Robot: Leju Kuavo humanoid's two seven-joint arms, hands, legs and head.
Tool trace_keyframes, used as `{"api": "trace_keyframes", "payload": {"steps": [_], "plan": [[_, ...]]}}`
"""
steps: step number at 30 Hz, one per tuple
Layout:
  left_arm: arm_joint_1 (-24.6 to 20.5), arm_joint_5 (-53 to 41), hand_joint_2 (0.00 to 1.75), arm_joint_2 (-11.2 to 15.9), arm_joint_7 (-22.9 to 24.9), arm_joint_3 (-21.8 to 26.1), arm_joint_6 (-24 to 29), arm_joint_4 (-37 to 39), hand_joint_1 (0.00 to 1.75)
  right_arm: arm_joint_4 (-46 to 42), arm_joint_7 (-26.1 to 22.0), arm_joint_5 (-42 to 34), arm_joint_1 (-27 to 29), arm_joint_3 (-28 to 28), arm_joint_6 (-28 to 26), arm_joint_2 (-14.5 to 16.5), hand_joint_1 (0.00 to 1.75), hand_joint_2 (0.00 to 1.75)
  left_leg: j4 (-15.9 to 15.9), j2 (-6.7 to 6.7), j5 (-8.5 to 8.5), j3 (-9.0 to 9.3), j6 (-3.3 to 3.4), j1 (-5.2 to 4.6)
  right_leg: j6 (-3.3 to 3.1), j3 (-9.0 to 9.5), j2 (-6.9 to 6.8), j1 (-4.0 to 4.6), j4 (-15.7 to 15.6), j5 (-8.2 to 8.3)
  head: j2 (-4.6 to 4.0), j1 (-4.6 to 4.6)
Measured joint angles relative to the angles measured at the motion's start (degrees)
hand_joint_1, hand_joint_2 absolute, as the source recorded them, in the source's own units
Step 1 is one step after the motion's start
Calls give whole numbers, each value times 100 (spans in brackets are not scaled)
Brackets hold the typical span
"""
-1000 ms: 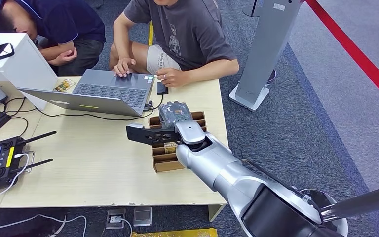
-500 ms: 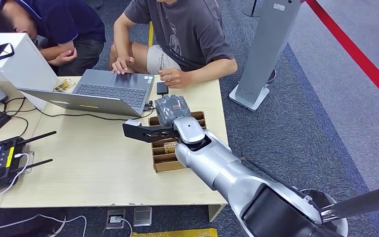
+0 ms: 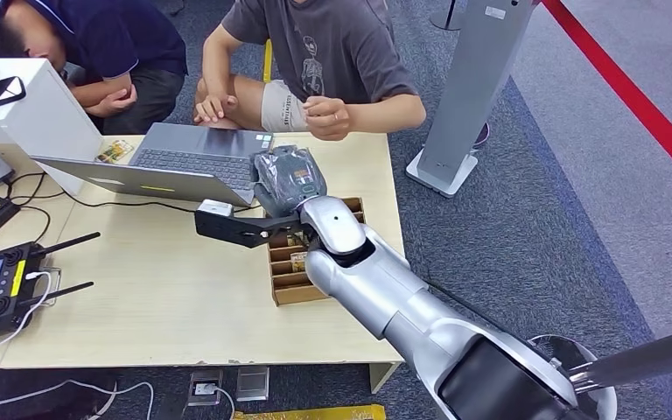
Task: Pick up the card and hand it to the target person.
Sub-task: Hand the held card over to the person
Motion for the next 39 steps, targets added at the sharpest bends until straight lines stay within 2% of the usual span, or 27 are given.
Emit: {"api": "trace_keyframes", "payload": {"steps": [6,11,18,28,29,32,33,34,37,39], "plan": [[13,11,0,-10,-142,1,-48,0,0,-918,-32,36,220,-331,-624,-330,131,175,0,0,0,-1,0,0,0,-1,1,0,-1,0,0,1],[20,13,0,-21,-290,1,-74,0,0,-1143,-5,252,183,-670,-1098,-558,122,175,0,0,0,-1,0,0,0,0,1,0,-1,1,0,2],[20,-3,0,-67,-352,1,-75,0,0,-911,205,664,-186,-1001,-1381,-745,130,175,0,0,0,-1,0,0,0,-1,1,0,0,1,0,-2],[15,-57,0,-75,-288,1,-123,0,0,-107,400,863,-497,-1176,-1268,-855,127,175,0,-1,0,-2,0,0,0,-1,0,0,0,1,0,1],[14,-58,0,-75,-285,1,-128,0,0,-31,415,864,-512,-1181,-1231,-856,117,175,0,-1,0,-2,0,0,0,-1,0,0,0,1,0,1],[13,-64,0,-75,-280,1,-138,0,0,177,440,864,-526,-1193,-1123,-856,28,175,0,-1,0,-2,0,0,0,-1,0,0,0,1,0,-1],[12,-66,0,-75,-279,1,-139,0,0,236,443,863,-526,-1194,-1103,-856,5,175,0,-1,0,-2,0,0,0,-1,0,0,0,1,0,-2],[12,-67,0,-75,-279,1,-140,0,0,285,440,863,-525,-1194,-1092,-856,0,175,0,-1,0,-2,0,0,0,-1,0,0,0,1,0,-1],[9,-75,0,-75,-278,1,-142,0,0,384,407,855,-524,-1194,-1100,-853,0,175,0,-1,0,-3,0,0,0,-2,0,0,1,1,0,-2],[8,-79,0,-75,-278,1,-140,0,0,427,349,806,-524,-1195,-1113,-850,0,87,0,-1,0,-3,0,0,0,-2,0,0,1,1,0,-2]]}}
